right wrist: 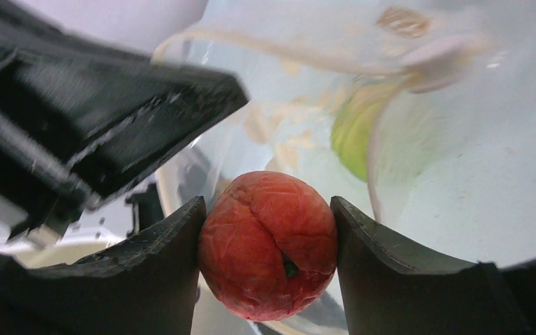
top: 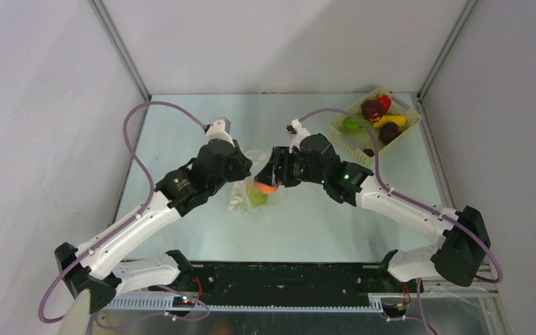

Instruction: Place the food in the zip-top bag and seal the zipper

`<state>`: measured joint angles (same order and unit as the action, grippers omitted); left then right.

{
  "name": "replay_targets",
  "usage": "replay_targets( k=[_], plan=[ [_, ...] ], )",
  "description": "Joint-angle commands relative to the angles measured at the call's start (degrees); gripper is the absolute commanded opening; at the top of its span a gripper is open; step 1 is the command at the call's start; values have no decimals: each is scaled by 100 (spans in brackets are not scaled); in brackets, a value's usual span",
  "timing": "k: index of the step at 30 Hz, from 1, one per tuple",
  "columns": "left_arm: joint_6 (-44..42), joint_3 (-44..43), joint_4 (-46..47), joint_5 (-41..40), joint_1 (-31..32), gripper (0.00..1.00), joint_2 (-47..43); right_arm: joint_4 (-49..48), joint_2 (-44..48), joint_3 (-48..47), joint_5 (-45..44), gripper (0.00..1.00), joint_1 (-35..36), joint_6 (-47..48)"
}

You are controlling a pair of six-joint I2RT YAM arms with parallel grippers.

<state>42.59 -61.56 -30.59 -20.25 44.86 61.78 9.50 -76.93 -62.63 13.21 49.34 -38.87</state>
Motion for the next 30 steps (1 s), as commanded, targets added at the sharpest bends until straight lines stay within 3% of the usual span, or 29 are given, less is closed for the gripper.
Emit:
replay_targets(
  k=[1, 6, 13, 21, 25, 30],
  plan=[
    [97, 119, 177, 138, -29, 0, -273, 443, -123, -494, -1649, 31, 96, -231],
    [164, 248, 318, 345, -25, 0, -385, 934, -550, -959, -2307, 43, 171, -182],
    [197, 301, 363, 386, -29, 0, -517, 1258, -1041, -1502, -2827, 48, 303, -128],
    [197, 319, 340, 301, -22, 0, -548, 1227, -1086, -1618, -3001, 69, 471, 17],
    [204, 321, 343, 307, -25, 0, -543, 1264, -1006, -1612, -3045, 96, 497, 105],
    [215, 363, 392, 302, -30, 0, -577, 1230, -931, -1616, -3023, 99, 529, 200]
  ],
)
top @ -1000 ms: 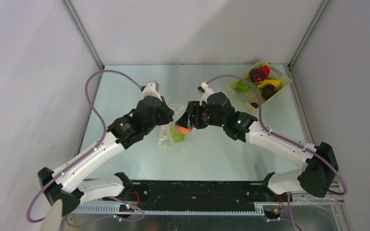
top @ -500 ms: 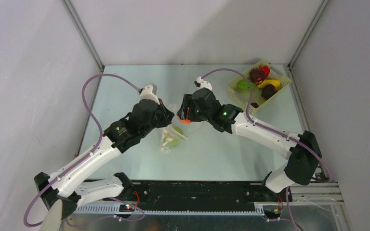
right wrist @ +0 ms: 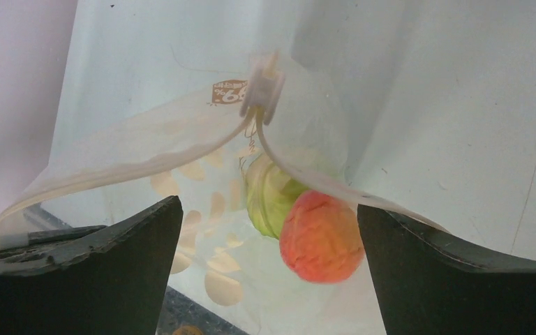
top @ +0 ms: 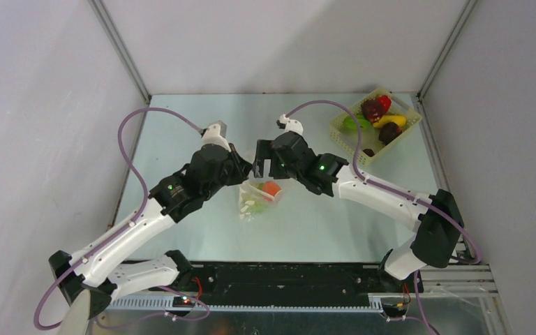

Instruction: Place the food in the zip-top bag and seal the zipper

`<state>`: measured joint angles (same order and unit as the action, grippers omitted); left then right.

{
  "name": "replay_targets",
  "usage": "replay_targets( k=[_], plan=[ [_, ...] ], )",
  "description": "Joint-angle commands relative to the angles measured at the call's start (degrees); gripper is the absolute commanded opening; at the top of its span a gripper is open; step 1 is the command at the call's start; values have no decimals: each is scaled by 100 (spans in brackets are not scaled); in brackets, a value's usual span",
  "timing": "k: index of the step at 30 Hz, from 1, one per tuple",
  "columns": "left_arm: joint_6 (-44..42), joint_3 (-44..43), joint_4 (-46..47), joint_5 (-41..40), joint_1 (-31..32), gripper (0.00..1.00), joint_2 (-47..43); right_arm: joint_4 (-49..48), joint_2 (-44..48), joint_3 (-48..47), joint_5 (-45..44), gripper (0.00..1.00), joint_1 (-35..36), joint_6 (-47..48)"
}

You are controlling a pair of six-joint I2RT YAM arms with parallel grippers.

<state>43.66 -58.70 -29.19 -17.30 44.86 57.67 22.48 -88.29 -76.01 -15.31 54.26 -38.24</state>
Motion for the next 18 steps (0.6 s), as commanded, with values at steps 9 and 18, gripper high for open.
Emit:
replay_targets(
  k=[9, 18],
  plan=[
    [136, 97, 231, -106, -30, 0, -174, -113, 438, -270, 45, 100, 136, 396],
    [145, 93, 237, -165, -26, 0, -195, -579, 1831, 78, 69, 99, 115, 1290]
  ],
)
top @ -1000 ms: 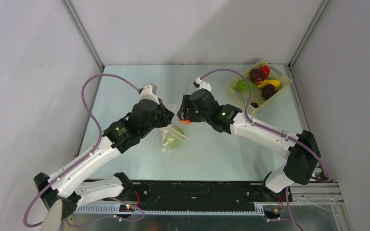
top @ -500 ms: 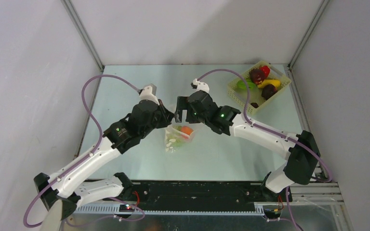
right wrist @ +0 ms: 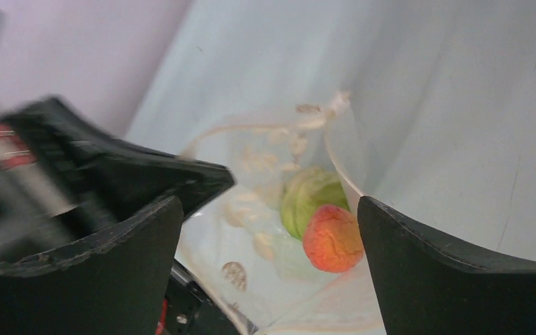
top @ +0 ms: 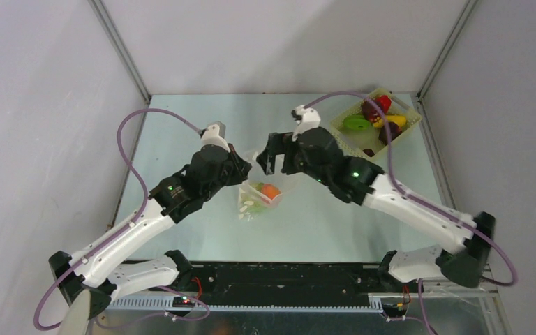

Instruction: Place the food in the zip-top bag and seal the zipper

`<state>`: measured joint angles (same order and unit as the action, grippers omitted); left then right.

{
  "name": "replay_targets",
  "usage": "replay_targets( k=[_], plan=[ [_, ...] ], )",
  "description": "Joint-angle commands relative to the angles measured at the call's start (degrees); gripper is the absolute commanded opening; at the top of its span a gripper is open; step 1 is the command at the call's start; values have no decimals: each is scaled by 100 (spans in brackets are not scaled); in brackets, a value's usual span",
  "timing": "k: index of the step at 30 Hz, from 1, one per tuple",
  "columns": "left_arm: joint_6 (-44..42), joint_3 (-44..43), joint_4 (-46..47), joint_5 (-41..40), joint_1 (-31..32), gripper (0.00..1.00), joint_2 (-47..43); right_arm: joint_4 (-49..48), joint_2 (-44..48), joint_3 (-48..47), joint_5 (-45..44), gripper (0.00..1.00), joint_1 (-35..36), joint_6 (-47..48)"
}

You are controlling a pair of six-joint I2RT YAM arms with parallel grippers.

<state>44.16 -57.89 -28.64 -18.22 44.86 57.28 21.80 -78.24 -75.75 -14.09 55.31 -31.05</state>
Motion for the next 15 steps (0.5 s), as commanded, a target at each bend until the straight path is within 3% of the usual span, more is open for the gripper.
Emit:
replay_targets(
  k=[1, 5, 10, 12, 15],
  plan=[
    [93, 7, 188, -43, -28, 0, -160, -506, 923, 86, -108, 99, -59, 656],
    [48, -5, 221, -65, -29, 0, -160, -208, 1306, 167, -37, 99, -795, 834],
    [-46, -55, 161, -27, -30, 0, -189, -301, 1247, 336, 548, 99, -2686, 1264],
    [-74, -62, 97, -55, -26, 0, -215, -747, 1082, 468, 812, 99, -3316, 1850],
    [-103, -74, -43, -149, -28, 0, -267, -1572, 689, 629, 1720, 99, -4277, 3451]
  ],
)
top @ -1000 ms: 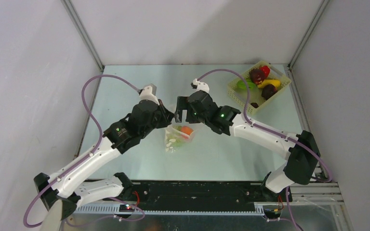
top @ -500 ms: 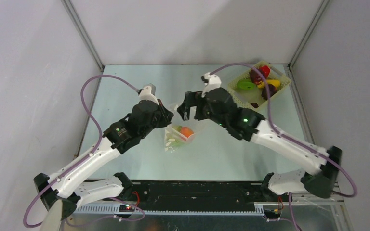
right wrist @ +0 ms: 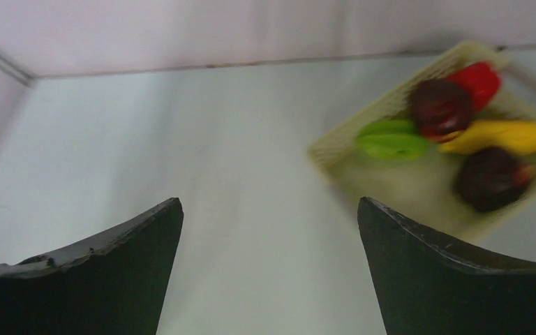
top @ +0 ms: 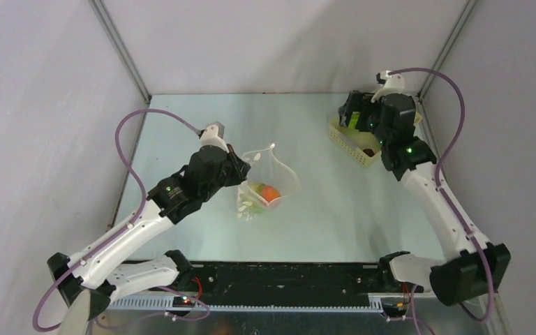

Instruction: Place the food in the zip-top bag and seal the zipper

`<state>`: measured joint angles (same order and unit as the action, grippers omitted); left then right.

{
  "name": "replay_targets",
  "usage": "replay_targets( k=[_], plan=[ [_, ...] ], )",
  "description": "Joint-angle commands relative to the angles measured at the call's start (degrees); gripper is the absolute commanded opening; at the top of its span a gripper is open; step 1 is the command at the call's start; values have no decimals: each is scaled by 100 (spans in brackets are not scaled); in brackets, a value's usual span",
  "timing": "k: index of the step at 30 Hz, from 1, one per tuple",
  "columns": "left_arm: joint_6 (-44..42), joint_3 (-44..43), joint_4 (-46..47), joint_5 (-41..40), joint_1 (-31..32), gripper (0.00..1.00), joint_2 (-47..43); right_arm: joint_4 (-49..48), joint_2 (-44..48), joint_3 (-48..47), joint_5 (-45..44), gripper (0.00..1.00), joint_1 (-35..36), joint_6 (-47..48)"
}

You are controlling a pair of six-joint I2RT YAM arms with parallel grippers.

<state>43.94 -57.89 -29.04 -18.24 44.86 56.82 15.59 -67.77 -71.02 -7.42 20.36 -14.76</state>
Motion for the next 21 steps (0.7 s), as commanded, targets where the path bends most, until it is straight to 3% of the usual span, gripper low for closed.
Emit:
replay_targets(
  k=[1, 4, 9, 17, 21],
  plan=[
    [-86, -74, -56, -196, -29, 0, -236, -1098, -577, 163, 1622, 99, -939, 2420],
    [-79, -72, -107, -291, -29, 0, -255, -1381, -1078, 167, 2399, 99, -1616, 3227],
    [-164, -92, 41, -282, -30, 0, -188, -2020, -2084, 65, 2486, 100, -2267, 4111],
    [-423, -827, -128, -172, -28, 0, 285, -2435, -3506, -657, 2342, 100, -2572, 4370],
    [-551, -1233, -218, -576, -30, 0, 640, -2466, -4141, -1166, 1957, 99, -2580, 4182]
  ],
)
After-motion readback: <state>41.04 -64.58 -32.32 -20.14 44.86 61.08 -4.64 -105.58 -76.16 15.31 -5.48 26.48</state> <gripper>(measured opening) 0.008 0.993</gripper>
